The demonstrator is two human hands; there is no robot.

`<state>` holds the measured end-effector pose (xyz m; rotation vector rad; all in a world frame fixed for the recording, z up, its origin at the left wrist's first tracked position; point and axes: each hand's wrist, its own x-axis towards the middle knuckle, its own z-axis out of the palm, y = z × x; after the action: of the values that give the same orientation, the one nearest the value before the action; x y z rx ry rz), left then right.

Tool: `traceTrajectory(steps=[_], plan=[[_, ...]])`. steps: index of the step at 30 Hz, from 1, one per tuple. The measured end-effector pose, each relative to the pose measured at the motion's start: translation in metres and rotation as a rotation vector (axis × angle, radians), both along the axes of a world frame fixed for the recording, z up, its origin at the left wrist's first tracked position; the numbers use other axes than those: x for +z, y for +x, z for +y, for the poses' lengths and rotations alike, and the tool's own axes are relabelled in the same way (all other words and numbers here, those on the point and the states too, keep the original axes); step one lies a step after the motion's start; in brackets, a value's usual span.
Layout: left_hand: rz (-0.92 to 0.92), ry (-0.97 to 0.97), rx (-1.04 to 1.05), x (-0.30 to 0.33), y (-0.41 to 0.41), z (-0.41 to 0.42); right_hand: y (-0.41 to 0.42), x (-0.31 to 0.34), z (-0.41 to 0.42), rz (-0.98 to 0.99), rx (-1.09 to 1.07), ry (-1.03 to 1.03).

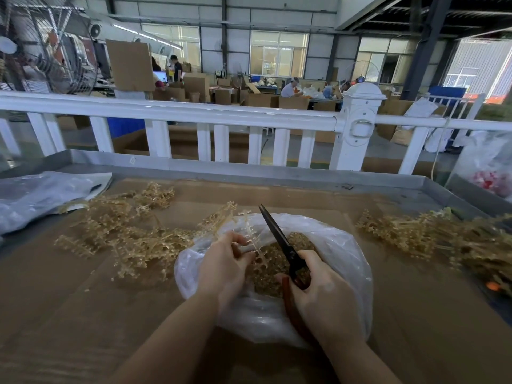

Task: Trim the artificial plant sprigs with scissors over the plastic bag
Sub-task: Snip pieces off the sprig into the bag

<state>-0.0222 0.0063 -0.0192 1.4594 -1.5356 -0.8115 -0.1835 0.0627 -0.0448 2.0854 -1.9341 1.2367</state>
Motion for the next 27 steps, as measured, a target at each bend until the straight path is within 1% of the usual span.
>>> traceTrajectory(steps=[3,5,10,15,21,24,27], plan=[[-0.034,-0.029,0.025,-0.005,0.001,0.001,0.000,0.000,0.000,0.000,-0.001,-0.011],[-0.046,-0.022,-0.011,-0.007,0.002,0.001,0.000,0.000,0.001,0.004,-0.005,-0.015],[0.014,0.055,-0.105,-0.003,0.004,0.002,-0.001,-0.001,0.000,0.004,0.004,-0.021],[-0.110,0.036,-0.110,-0.002,-0.004,0.005,0.000,0.000,0.000,-0.028,0.014,-0.078],[-0.287,-0.057,-0.118,0.000,-0.017,0.006,-0.001,-0.001,0.001,-0.089,0.050,-0.118],[-0.318,-0.068,-0.136,0.001,-0.017,0.007,-0.001,0.000,0.001,-0.111,0.085,-0.131],[-0.307,-0.056,-0.179,0.000,-0.018,0.008,-0.002,0.000,0.000,-0.127,0.103,-0.126]])
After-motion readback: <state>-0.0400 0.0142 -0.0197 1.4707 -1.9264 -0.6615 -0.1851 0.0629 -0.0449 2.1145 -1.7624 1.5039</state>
